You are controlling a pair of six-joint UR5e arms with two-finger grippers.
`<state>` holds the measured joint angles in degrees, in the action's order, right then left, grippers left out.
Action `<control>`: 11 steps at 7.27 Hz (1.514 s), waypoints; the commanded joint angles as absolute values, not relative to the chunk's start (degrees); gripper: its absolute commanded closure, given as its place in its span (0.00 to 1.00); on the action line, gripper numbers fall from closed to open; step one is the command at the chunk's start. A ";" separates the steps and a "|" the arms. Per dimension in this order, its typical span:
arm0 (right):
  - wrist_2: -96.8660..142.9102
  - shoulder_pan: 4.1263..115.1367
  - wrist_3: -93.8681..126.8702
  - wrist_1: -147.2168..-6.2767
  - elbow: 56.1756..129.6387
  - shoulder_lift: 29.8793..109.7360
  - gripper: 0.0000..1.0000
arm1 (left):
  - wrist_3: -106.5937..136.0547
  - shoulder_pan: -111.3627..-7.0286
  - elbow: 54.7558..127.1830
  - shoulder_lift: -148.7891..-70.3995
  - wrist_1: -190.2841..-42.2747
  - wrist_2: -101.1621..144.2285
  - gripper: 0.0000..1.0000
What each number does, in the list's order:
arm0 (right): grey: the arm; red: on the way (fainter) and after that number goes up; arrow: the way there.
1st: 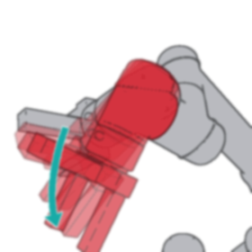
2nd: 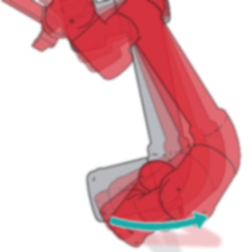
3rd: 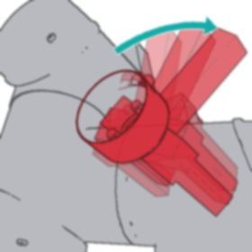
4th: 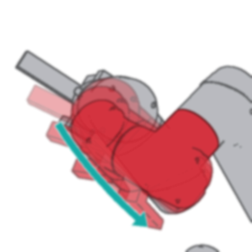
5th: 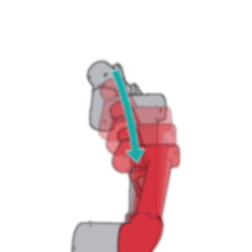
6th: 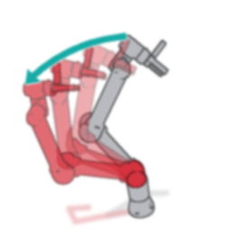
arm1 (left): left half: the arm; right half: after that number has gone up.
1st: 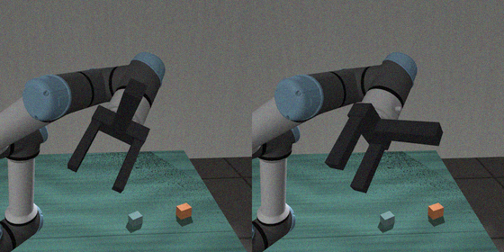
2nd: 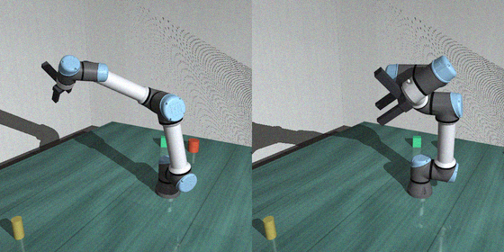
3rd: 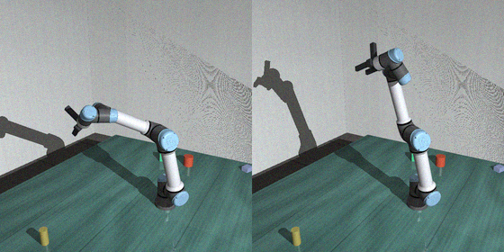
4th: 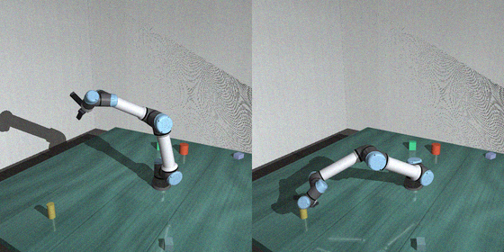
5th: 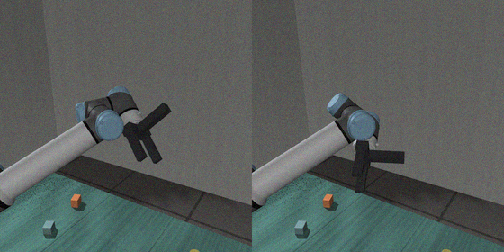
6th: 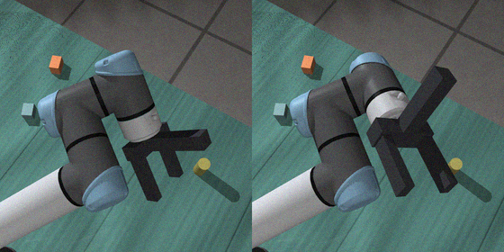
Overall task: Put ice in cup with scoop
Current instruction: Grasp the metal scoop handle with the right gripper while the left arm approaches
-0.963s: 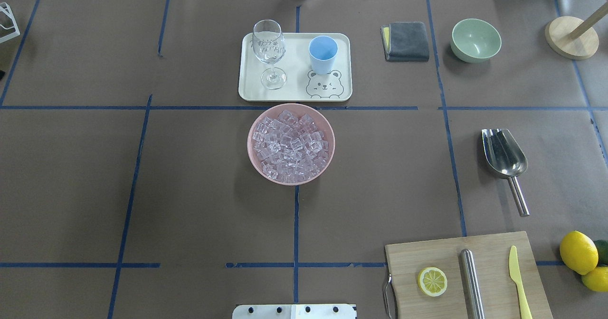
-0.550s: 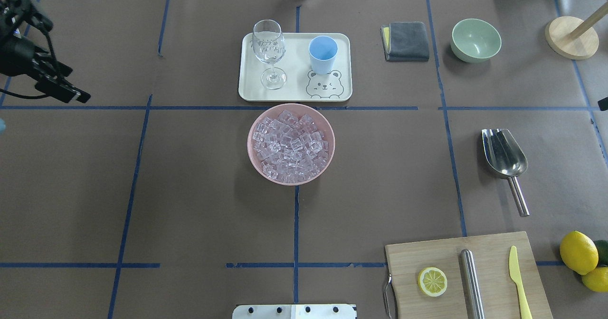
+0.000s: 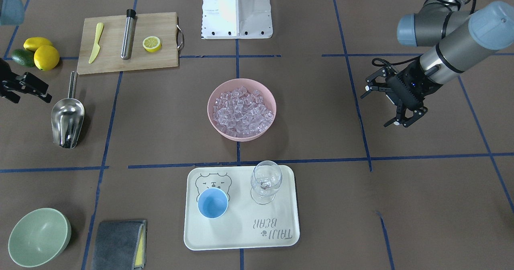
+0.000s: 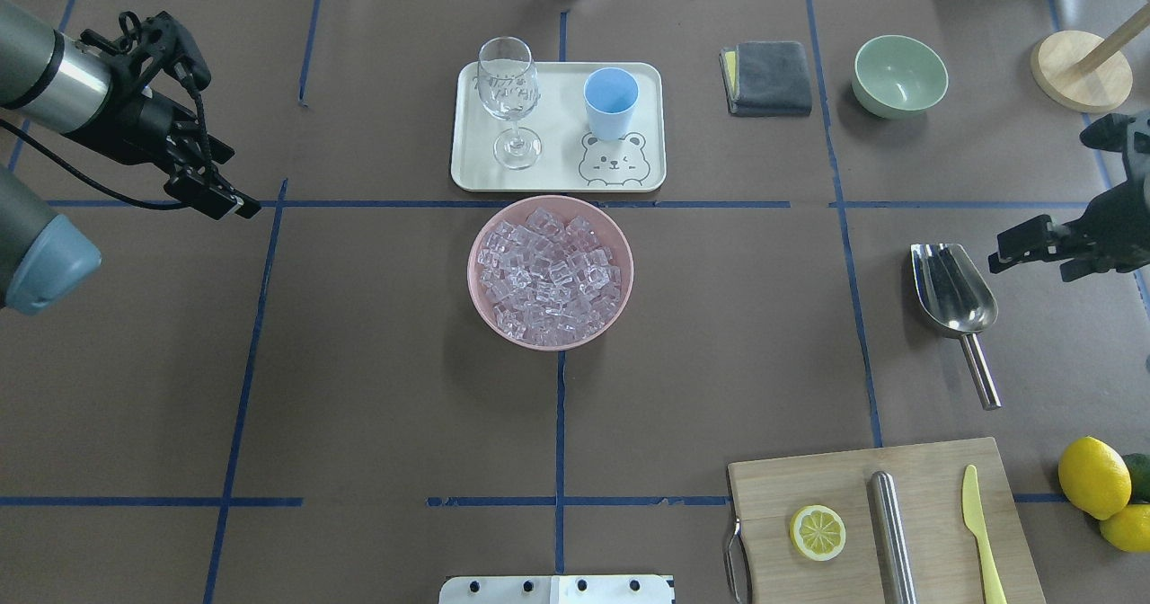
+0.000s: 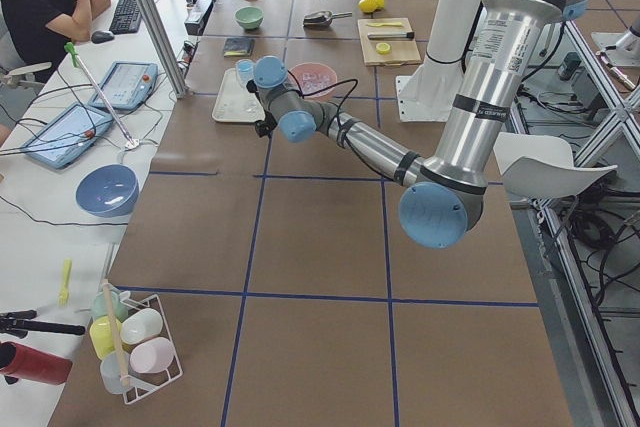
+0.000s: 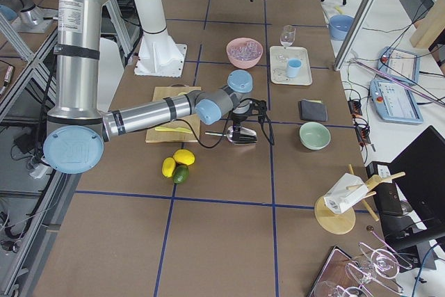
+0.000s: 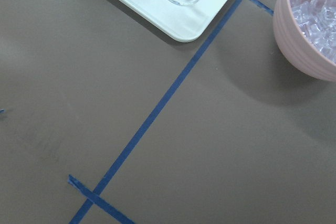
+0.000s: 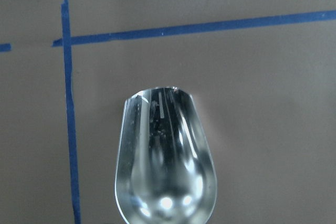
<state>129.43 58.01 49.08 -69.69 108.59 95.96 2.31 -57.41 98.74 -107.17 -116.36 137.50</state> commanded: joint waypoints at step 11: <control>121.46 42.80 51.24 -68.55 108.28 99.67 0.48 | 3.43 -55.63 98.26 -108.02 -116.90 137.11 0.00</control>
<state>121.40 42.84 51.32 -68.55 108.22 99.68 3.43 -55.64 98.17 -108.02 -116.95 137.11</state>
